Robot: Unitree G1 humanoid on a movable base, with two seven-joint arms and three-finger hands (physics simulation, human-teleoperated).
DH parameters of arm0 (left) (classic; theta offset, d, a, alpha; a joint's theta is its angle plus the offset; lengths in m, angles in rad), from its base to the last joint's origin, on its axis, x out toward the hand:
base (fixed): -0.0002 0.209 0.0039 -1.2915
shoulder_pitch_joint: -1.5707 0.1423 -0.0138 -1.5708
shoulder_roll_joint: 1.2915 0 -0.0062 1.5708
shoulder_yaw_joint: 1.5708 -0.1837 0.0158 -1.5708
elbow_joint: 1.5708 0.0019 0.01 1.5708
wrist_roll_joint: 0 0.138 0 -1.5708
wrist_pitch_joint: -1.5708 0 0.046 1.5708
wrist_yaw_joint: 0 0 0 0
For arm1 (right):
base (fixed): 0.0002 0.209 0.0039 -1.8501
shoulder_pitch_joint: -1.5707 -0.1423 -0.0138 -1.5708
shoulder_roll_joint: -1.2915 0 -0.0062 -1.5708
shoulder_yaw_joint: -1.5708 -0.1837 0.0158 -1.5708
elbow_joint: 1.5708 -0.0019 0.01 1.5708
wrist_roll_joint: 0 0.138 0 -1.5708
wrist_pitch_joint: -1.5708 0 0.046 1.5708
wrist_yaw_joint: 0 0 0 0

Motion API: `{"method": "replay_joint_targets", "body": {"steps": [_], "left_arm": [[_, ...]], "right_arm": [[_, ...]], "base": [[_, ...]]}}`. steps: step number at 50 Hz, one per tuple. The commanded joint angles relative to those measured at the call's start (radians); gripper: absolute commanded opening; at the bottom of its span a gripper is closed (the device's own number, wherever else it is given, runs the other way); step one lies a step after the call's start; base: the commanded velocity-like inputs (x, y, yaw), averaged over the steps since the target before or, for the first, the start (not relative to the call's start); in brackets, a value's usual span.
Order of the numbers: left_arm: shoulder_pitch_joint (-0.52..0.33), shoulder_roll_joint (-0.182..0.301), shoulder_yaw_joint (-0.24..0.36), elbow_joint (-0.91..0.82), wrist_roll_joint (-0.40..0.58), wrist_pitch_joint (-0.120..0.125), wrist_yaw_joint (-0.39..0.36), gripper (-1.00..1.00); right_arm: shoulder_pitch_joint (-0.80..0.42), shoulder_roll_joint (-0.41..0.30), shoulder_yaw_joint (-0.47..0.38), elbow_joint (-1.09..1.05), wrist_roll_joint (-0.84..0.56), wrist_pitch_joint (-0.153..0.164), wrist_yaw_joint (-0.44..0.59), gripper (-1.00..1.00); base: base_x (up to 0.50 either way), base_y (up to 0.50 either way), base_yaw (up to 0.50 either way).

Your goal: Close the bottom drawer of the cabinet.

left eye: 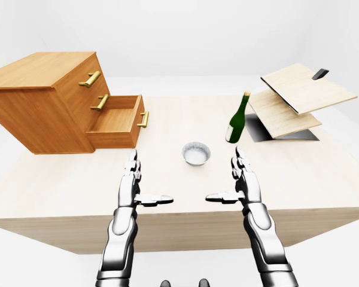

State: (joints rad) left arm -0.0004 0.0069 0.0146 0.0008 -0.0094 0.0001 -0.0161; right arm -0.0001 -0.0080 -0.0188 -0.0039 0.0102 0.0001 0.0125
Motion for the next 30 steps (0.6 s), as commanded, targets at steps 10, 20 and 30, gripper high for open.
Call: {"method": "replay_joint_targets", "body": {"steps": [10, 20, 30], "left_arm": [[0.01, 0.009, 0.02, -0.038, -0.028, 0.028, -0.035, 1.0], [0.008, 0.008, 0.018, -0.049, -0.028, 0.039, -0.034, 1.0], [0.018, 0.006, 0.012, -0.074, -0.028, 0.053, -0.036, 1.0]], "right_arm": [[0.006, -0.015, -0.032, -0.041, 0.019, 0.016, 0.02, 1.0], [-0.029, -0.114, -0.3, -0.477, 0.133, 0.087, -0.02, 1.0], [-0.039, -0.234, -0.701, -0.716, 0.436, 0.087, -0.11, 1.0]], "base": [[0.0, 0.0, 0.0], [0.0, 0.0, 0.0], [0.0, 0.0, 0.0]]}}
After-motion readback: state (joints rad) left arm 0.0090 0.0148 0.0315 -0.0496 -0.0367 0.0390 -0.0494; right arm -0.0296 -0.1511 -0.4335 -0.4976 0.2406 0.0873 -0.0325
